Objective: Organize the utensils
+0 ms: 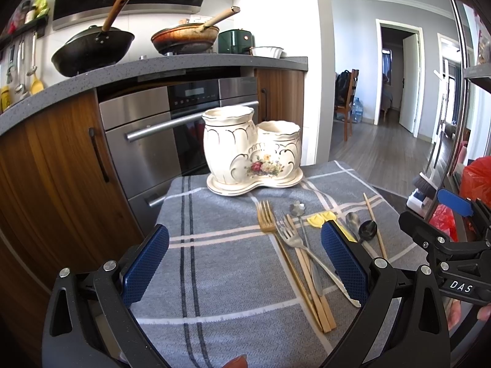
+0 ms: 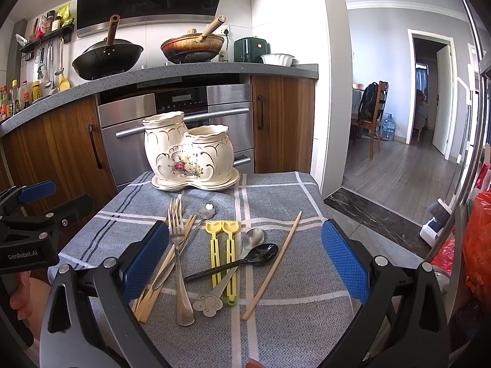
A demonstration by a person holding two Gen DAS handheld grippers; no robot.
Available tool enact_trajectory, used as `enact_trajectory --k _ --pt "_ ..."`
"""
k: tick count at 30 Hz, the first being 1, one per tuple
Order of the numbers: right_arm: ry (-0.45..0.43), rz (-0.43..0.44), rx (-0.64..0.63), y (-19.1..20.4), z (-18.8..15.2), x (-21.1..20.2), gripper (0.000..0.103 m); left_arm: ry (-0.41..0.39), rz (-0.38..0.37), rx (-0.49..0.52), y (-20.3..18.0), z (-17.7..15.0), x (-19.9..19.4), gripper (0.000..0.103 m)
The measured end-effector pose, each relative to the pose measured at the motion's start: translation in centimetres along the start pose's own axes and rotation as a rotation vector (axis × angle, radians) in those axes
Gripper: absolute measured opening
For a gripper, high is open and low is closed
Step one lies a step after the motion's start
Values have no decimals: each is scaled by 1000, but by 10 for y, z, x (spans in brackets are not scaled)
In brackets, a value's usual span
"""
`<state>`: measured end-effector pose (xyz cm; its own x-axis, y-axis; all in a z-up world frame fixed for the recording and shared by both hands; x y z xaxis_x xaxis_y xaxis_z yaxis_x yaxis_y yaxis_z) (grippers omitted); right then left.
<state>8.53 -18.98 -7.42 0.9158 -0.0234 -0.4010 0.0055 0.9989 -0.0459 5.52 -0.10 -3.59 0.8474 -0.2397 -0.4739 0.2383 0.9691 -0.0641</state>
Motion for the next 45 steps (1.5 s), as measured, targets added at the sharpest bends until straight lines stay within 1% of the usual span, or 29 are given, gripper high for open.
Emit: enact_trajectory --k 45 --pt "5 -2 -7 2 1 1 98 6 1 5 -2 -2 2 98"
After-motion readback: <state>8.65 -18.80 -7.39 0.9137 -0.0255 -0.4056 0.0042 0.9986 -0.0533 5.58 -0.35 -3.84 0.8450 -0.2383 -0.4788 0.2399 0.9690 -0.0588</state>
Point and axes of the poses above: each gripper's, at about its wrist camera, not at the fingertips, and x roughly the way its jaws point, y to its left, z to its top, the point moved 6 cm from there along x, roughly the way its jaws point, and after that the axes turned 14 degrees about -z, right-handed, at the moved point
